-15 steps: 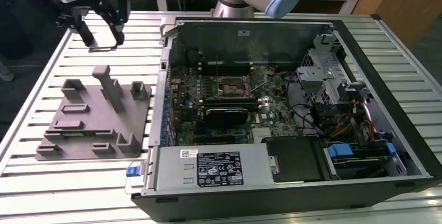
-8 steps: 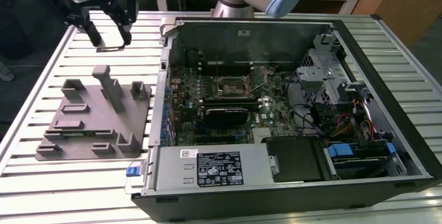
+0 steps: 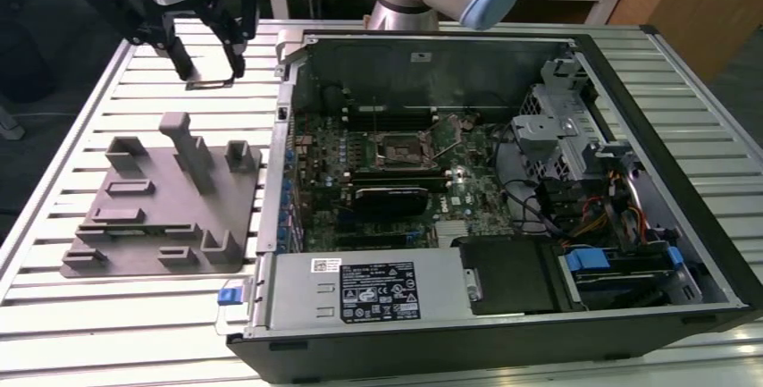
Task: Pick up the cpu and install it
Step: 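Pick up the cpu and move it towards the insertion slot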
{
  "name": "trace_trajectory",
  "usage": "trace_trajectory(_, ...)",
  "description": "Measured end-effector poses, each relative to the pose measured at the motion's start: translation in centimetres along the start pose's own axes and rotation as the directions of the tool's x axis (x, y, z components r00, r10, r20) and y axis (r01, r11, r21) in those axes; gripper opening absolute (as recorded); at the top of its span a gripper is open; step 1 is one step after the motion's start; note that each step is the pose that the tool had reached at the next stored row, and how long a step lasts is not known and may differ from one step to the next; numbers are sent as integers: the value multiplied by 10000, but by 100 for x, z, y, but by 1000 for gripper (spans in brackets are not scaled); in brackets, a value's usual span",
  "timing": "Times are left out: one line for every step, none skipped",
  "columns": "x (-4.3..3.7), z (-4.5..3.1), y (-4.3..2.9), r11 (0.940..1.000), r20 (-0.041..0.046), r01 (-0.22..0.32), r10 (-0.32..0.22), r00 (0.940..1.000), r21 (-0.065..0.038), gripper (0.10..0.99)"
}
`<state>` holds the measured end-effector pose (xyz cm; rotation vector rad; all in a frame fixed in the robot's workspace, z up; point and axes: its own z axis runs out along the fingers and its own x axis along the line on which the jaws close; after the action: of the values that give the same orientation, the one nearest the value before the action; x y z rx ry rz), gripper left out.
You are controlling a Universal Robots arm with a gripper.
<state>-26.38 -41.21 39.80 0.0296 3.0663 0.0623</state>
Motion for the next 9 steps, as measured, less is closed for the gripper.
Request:
trace_trajectory(-24,2,0,10000,0,1,-1,10000,0,541)
trace_trajectory(-49,3,1,10000,-1,1,-1,10000,0,541)
trace_trajectory(-74,5,1,10000,0,1,-1,10000,1,541)
trace_trajectory(-101,7,2,10000,-1,1,-1,10000,1,541)
trace_trajectory(-128,9,2,10000,0,1,-1,10000,0,541)
trace_trajectory(-155,12,3,10000,0,0,0,10000,0,541)
trace_trajectory(-183,14,3,10000,0,0,0,10000,1,541)
trace_trajectory(-210,16,4,10000,0,0,0,10000,0,541)
trace_trajectory(-241,18,4,10000,0,1,-1,10000,0,541)
